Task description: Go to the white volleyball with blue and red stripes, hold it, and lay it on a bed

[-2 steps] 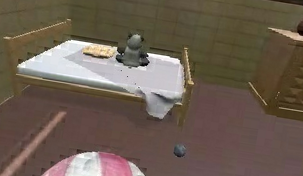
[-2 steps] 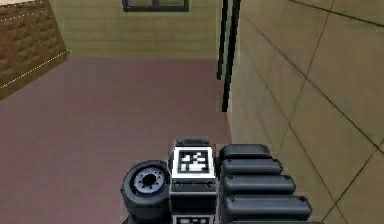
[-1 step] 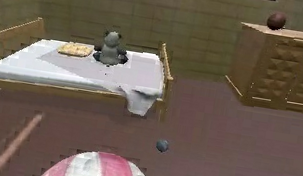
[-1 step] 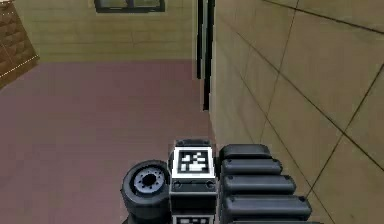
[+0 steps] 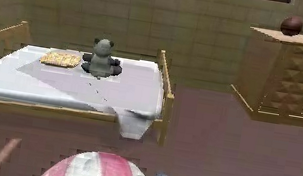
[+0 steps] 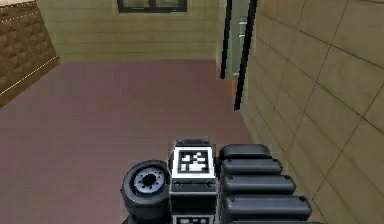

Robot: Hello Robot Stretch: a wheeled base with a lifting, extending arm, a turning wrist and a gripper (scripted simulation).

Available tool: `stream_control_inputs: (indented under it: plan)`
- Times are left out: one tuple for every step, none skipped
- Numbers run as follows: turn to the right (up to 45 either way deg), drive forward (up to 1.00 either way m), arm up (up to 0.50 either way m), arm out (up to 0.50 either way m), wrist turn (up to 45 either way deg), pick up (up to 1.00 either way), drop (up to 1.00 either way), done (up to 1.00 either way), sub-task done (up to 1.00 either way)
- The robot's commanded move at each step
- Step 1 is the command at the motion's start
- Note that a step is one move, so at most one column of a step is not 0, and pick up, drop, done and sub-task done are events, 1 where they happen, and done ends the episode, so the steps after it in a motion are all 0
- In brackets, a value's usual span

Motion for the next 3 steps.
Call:
stream_control_inputs:
  plan:
    - [-6.0, 0.0, 0.0, 0.0, 0.0, 0.0, 0.0, 0.0, 0.0]
    - [0.0, 0.45, 0.0, 0.0, 0.0, 0.0, 0.0, 0.0, 0.0]
    - [-39.0, 0.0, 0.0, 0.0, 0.0, 0.0, 0.0, 0.0, 0.0]
